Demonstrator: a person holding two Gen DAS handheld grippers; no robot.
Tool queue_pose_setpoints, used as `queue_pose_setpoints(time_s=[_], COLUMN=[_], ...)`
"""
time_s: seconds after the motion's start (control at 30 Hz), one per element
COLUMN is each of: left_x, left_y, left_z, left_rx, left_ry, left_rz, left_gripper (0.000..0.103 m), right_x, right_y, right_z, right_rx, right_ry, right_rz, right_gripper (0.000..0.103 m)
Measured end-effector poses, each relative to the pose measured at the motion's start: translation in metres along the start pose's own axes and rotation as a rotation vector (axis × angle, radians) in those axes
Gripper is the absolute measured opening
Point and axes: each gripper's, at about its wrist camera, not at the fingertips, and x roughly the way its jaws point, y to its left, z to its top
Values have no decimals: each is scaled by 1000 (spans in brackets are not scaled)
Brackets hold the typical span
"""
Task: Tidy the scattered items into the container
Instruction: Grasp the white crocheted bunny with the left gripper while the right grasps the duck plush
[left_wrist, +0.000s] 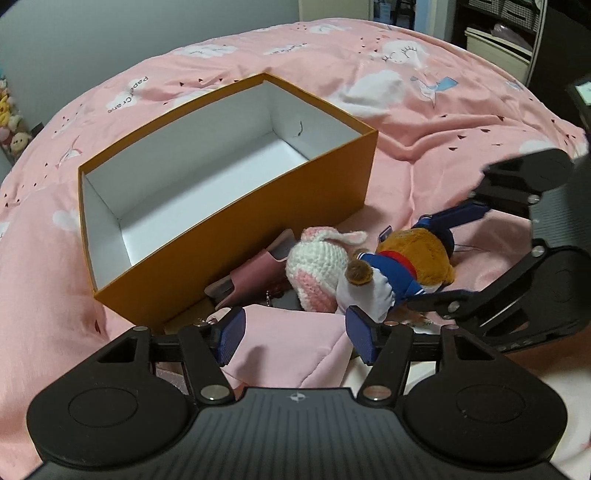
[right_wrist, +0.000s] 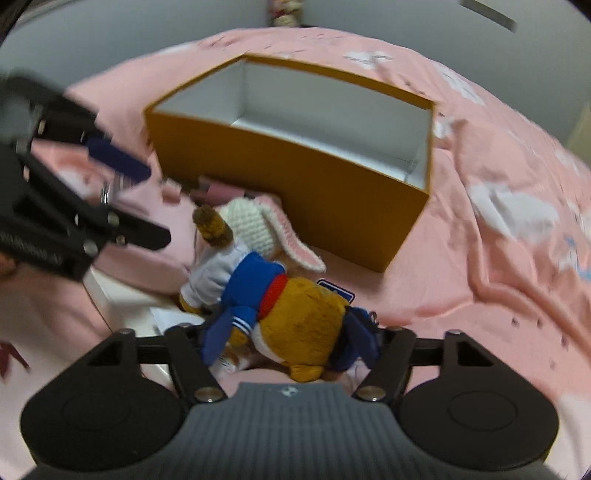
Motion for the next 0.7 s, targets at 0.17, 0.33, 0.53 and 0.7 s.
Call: queue_pose_setpoints(time_s=[0.17, 0.33, 0.53, 0.7], left_x=[0, 1, 4, 17], left_y=[2, 7, 6, 3], left_z=[0, 0, 4, 10], left_rx=[-7, -16, -8, -1], left_ry=[2, 0, -32, -64], left_rz=[7, 8, -6, -34], left_gripper=[71, 71, 71, 71], right_x=[19, 29, 10, -7], right_y=[14, 10, -22, -54], right_z=[5, 5, 3, 8], right_rx=[-168, -170, -14, 182], right_ry=[37, 42, 13, -38], right_rz=[-35, -55, -33, -12], right_gripper=[77, 67, 56, 56])
